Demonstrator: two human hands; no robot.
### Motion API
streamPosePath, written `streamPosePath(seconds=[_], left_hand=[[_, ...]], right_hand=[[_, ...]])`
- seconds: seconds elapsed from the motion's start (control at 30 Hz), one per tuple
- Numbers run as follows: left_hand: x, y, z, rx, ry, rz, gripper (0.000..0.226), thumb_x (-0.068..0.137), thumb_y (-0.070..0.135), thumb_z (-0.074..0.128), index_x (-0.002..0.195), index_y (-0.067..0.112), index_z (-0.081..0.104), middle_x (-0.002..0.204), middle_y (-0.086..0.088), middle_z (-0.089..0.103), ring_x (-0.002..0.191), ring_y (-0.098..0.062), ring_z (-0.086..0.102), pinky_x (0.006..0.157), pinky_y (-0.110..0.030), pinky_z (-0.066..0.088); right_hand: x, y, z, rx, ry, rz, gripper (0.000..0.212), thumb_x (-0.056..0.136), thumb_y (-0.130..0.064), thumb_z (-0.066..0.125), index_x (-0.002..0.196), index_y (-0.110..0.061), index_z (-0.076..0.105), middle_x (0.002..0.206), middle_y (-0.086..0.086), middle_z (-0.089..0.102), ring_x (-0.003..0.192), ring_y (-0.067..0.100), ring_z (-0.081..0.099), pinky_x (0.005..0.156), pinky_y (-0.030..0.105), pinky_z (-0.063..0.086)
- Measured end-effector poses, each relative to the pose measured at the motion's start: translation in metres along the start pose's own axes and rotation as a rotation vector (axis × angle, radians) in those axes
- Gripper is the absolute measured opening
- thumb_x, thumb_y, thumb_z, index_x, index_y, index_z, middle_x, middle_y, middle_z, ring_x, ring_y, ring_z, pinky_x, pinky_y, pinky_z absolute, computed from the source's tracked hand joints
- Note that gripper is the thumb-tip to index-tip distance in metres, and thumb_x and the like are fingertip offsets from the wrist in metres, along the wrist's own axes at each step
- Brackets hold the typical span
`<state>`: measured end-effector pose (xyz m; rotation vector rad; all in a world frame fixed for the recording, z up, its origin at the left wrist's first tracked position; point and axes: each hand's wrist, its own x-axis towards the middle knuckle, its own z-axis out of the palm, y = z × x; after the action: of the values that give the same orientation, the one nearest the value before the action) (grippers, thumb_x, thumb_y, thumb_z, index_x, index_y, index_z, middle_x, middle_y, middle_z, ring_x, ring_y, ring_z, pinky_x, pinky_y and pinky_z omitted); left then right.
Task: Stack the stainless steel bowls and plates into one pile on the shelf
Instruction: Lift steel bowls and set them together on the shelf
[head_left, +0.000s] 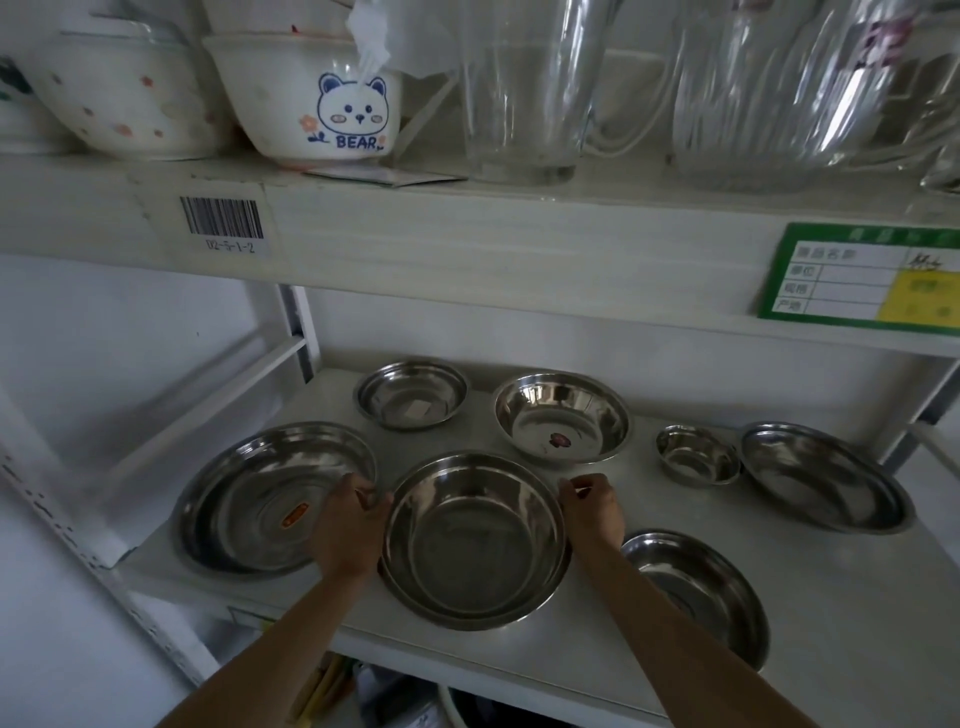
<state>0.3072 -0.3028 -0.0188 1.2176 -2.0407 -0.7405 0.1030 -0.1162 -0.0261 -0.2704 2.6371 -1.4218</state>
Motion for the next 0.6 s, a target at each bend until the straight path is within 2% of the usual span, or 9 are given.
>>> streamPosePath(seconds=[0.13, 0.2, 0.23, 0.27, 0.33, 0.4, 0.47, 0.53, 0.6], left_hand=[[0.015, 0.032, 0.016, -0.302, -0.076, -0.092, 0.022, 0.085, 0.028, 0.066, 0.094, 0.008, 0.068, 0.083, -0.008, 0.07, 0.078, -0.024, 0.065, 0.066, -0.028, 0.047], [0.026, 0.054, 0.03, -0.409, -0.178, -0.16, 0.027, 0.083, 0.033, 0.065, 0.088, 0.007, 0.069, 0.08, -0.013, 0.069, 0.08, -0.032, 0.067, 0.071, -0.032, 0.047], [0.031, 0.066, 0.038, -0.472, -0.263, -0.192, 0.028, 0.084, 0.034, 0.062, 0.085, 0.007, 0.067, 0.076, -0.013, 0.066, 0.076, -0.033, 0.065, 0.069, -0.034, 0.047], [0.036, 0.078, 0.045, -0.515, -0.347, -0.227, 0.027, 0.088, 0.033, 0.059, 0.081, 0.007, 0.064, 0.072, -0.012, 0.061, 0.068, -0.031, 0.062, 0.066, -0.032, 0.047], [0.047, 0.099, 0.061, -0.562, -0.411, -0.287, 0.029, 0.093, 0.027, 0.056, 0.069, 0.012, 0.056, 0.065, -0.007, 0.054, 0.056, -0.02, 0.052, 0.058, -0.029, 0.045], [0.059, 0.112, 0.08, -0.564, -0.397, -0.316, 0.032, 0.093, 0.027, 0.057, 0.064, 0.014, 0.055, 0.063, -0.007, 0.054, 0.056, -0.018, 0.051, 0.066, -0.03, 0.049], [0.07, 0.116, 0.098, -0.441, -0.407, -0.257, 0.034, 0.095, 0.033, 0.05, 0.074, 0.009, 0.062, 0.071, -0.01, 0.06, 0.068, -0.025, 0.059, 0.079, -0.03, 0.049], [0.08, 0.116, 0.114, -0.286, -0.409, -0.23, 0.046, 0.099, 0.039, 0.036, 0.103, 0.005, 0.067, 0.1, -0.019, 0.067, 0.099, -0.032, 0.062, 0.092, -0.031, 0.044], [0.084, 0.119, 0.124, -0.149, -0.426, -0.174, 0.055, 0.098, 0.046, 0.035, 0.117, 0.003, 0.064, 0.122, -0.021, 0.062, 0.115, -0.035, 0.056, 0.099, -0.034, 0.04]], right_hand=[[0.017, -0.007, -0.007, 0.153, 0.033, 0.072, 0.025, 0.091, -0.032, 0.059, 0.101, -0.01, 0.064, 0.088, 0.004, 0.063, 0.083, 0.024, 0.058, 0.074, 0.029, 0.039], [0.03, -0.007, -0.009, 0.278, 0.019, 0.15, 0.023, 0.092, -0.033, 0.059, 0.09, -0.012, 0.063, 0.077, 0.004, 0.06, 0.075, 0.023, 0.056, 0.07, 0.03, 0.041], [0.037, -0.007, -0.011, 0.339, 0.01, 0.188, 0.026, 0.093, -0.034, 0.057, 0.079, -0.012, 0.061, 0.068, 0.004, 0.056, 0.065, 0.021, 0.052, 0.063, 0.029, 0.04], [0.044, -0.007, -0.012, 0.385, -0.002, 0.231, 0.032, 0.094, -0.034, 0.056, 0.071, -0.012, 0.057, 0.061, 0.003, 0.051, 0.057, 0.02, 0.046, 0.055, 0.027, 0.036], [0.057, -0.005, -0.015, 0.469, -0.029, 0.347, 0.038, 0.094, -0.037, 0.054, 0.069, -0.01, 0.054, 0.058, 0.005, 0.047, 0.05, 0.018, 0.041, 0.049, 0.027, 0.032], [0.067, -0.003, -0.017, 0.548, -0.045, 0.44, 0.039, 0.094, -0.039, 0.055, 0.074, -0.006, 0.053, 0.062, 0.008, 0.048, 0.051, 0.019, 0.043, 0.049, 0.028, 0.035], [0.075, 0.0, -0.018, 0.555, -0.063, 0.469, 0.041, 0.094, -0.041, 0.054, 0.075, -0.004, 0.053, 0.065, 0.009, 0.05, 0.055, 0.02, 0.046, 0.052, 0.031, 0.038], [0.083, 0.003, -0.019, 0.55, -0.078, 0.468, 0.041, 0.094, -0.042, 0.053, 0.074, -0.005, 0.053, 0.067, 0.009, 0.05, 0.058, 0.02, 0.047, 0.053, 0.031, 0.039], [0.088, 0.003, -0.02, 0.552, -0.083, 0.466, 0.041, 0.095, -0.042, 0.053, 0.073, -0.007, 0.05, 0.066, 0.009, 0.048, 0.056, 0.02, 0.046, 0.052, 0.03, 0.039]])
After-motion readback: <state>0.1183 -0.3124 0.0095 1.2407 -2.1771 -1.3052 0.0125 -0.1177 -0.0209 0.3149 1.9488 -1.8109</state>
